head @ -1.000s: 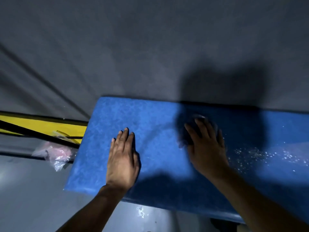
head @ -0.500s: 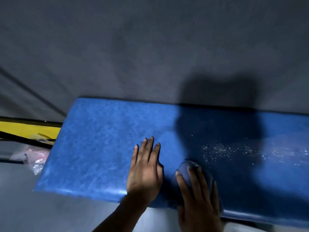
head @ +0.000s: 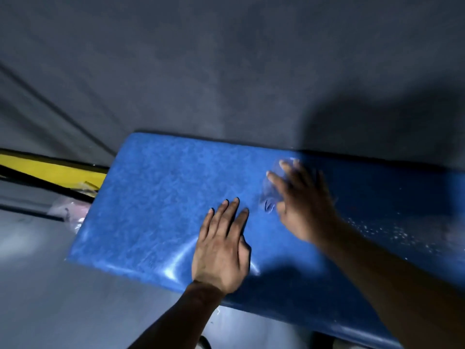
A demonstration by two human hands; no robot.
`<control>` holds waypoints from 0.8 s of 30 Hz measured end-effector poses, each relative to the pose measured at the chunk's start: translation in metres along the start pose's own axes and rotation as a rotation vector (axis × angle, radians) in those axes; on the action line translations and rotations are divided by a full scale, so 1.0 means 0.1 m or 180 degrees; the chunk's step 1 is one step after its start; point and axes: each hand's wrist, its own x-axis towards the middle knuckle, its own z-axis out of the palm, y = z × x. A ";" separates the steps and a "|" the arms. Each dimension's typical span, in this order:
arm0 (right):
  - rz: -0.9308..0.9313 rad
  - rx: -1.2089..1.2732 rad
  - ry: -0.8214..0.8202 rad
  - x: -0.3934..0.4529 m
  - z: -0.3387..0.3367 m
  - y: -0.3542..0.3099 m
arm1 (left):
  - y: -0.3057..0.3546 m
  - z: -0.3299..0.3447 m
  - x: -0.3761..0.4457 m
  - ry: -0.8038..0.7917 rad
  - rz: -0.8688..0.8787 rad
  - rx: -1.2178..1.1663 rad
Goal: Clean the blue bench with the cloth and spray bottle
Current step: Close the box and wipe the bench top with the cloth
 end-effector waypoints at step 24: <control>0.0663 0.0376 0.0732 -2.13 0.05 -0.36 | 0.05 -0.08 0.00 -0.0129 -0.0092 0.0089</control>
